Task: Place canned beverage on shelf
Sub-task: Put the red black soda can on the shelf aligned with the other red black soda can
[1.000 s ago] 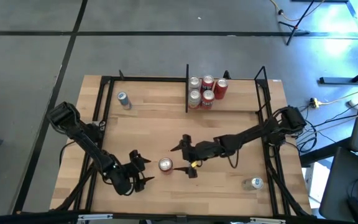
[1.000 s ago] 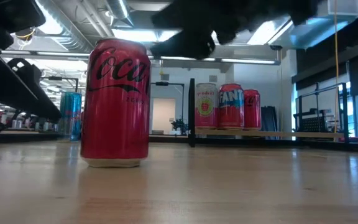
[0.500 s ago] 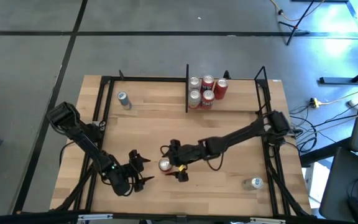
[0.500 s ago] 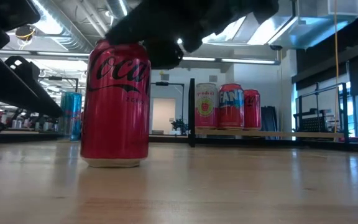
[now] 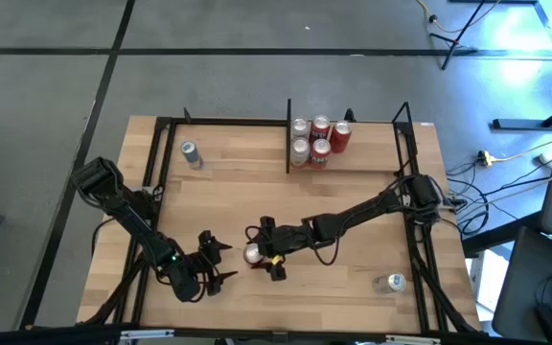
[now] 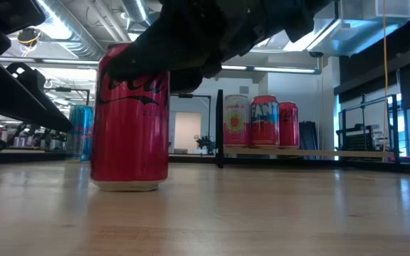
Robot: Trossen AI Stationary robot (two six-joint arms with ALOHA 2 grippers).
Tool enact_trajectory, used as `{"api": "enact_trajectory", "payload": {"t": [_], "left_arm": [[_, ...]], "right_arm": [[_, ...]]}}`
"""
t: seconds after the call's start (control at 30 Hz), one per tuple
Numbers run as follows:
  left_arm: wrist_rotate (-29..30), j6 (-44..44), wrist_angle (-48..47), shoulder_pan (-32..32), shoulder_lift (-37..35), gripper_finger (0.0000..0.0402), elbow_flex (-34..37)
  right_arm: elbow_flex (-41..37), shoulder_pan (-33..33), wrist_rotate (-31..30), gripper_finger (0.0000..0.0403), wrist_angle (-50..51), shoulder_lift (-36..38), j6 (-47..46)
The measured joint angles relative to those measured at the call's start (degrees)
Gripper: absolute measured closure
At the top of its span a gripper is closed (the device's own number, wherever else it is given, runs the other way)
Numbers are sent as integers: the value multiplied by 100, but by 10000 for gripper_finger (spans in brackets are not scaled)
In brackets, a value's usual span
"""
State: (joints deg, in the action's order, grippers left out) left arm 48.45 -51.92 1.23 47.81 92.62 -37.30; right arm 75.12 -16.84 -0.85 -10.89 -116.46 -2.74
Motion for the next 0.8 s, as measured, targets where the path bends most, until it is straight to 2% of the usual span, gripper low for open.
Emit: {"api": "enact_trajectory", "payload": {"t": [0.07, 0.4, 0.63, 0.8], "left_arm": [[0, 2, -4, 0, 0, 47, 0], [-2, -35, -11, 55, 0, 47, 0], [6, -44, 187, 103, 0, 47, 0], [27, -44, 225, 103, 0, 47, 0]], "right_arm": [[1, 0, -3, 134, 6, 0, 9], [-16, -122, -216, 136, 267, 479, 152], [-317, -169, -613, 136, 879, 1300, 129], [-1029, -149, -1021, 136, 924, 2123, -134]]}}
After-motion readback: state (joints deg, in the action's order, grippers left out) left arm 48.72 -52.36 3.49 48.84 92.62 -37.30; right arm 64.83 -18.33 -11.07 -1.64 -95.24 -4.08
